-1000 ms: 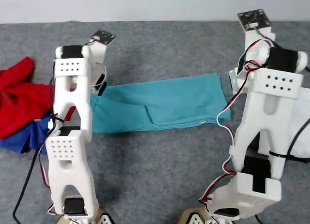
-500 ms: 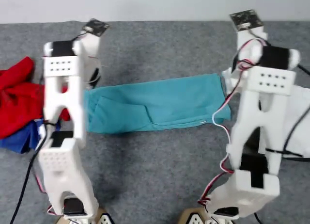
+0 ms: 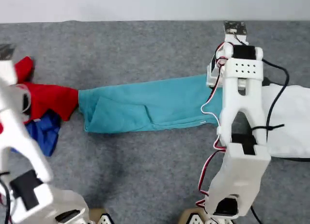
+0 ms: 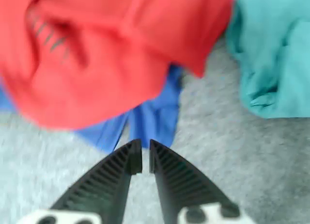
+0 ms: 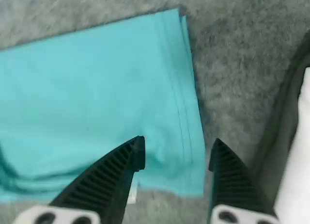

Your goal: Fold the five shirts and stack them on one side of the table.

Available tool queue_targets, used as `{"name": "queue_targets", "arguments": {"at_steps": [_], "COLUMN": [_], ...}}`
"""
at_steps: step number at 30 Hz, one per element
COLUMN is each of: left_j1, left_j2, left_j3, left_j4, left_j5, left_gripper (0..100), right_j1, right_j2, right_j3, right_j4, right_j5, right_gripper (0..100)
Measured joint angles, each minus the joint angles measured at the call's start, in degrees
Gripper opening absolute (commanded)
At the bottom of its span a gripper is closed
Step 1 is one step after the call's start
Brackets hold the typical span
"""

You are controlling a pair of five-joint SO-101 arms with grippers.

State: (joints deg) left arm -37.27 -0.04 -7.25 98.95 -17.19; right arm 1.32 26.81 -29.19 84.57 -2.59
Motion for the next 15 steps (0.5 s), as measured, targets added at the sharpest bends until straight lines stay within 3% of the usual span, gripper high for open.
{"name": "queue_targets", "arguments": {"at_steps": [5,15], "left_j1": [-4.31,-4.66], "left_j2": [-3.43,-4.13], "left_j3": [1.67,2.02], "left_j4": [0.18,0.26], "left_j5": [0.0,0.0], "left_gripper": [4,4], "right_j1": [0.0,0.7], "right_j2": [4.04,13.45], "right_j3": [0.0,0.0], "right_j4": [-4.75,-8.88], "right_j5": [-0.62,-0.62], "right_gripper": [23.7,23.7]}}
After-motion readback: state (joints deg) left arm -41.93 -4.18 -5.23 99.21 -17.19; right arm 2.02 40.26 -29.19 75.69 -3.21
